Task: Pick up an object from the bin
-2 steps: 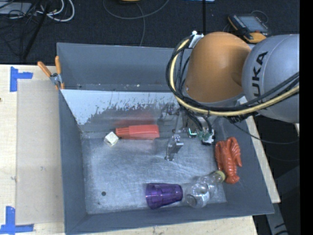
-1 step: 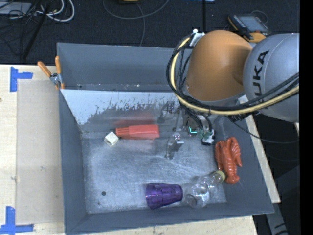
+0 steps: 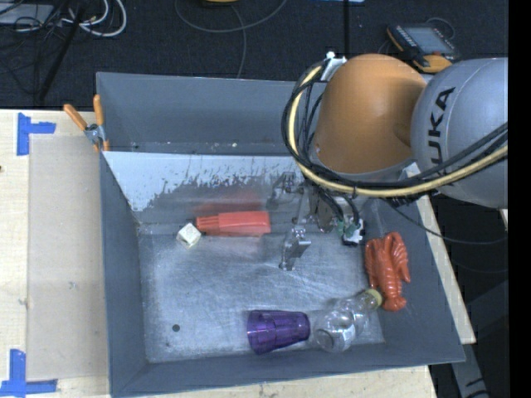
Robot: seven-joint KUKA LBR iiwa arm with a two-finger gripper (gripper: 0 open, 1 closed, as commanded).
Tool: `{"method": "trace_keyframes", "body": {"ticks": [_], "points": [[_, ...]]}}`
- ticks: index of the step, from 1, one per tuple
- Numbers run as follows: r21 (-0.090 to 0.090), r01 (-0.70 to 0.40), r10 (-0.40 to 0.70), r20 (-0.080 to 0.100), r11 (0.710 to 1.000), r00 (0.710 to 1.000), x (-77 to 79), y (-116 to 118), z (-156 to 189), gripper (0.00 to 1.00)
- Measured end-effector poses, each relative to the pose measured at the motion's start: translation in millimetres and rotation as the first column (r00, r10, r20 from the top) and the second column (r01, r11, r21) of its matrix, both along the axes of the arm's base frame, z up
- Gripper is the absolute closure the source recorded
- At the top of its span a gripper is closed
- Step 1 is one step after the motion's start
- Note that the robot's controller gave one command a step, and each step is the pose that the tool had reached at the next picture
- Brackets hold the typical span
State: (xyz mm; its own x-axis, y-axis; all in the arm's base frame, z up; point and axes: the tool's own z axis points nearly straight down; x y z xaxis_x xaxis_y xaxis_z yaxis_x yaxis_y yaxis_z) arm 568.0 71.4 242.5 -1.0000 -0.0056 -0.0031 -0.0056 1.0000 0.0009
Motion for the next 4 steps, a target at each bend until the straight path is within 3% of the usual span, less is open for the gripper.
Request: {"method": "trace_keyframes", "body": {"ticks": [1, 2, 3, 4], "points": [[-0.001, -0.259, 0.259, -0.003, 0.966, 0.966, -38.6, 18, -51, 0.0], [-0.001, -0.526, 0.526, -0.002, 0.85, 0.85, -36.6, 12, -96, 0.0], [0.0, -0.663, 0.663, -0.004, 0.749, 0.749, -45.0, -12, -116, 0.0], [-0.006, -0.6, 0.6, 0.0, 0.8, 0.8, -60.8, -22, -132, 0.0]]}}
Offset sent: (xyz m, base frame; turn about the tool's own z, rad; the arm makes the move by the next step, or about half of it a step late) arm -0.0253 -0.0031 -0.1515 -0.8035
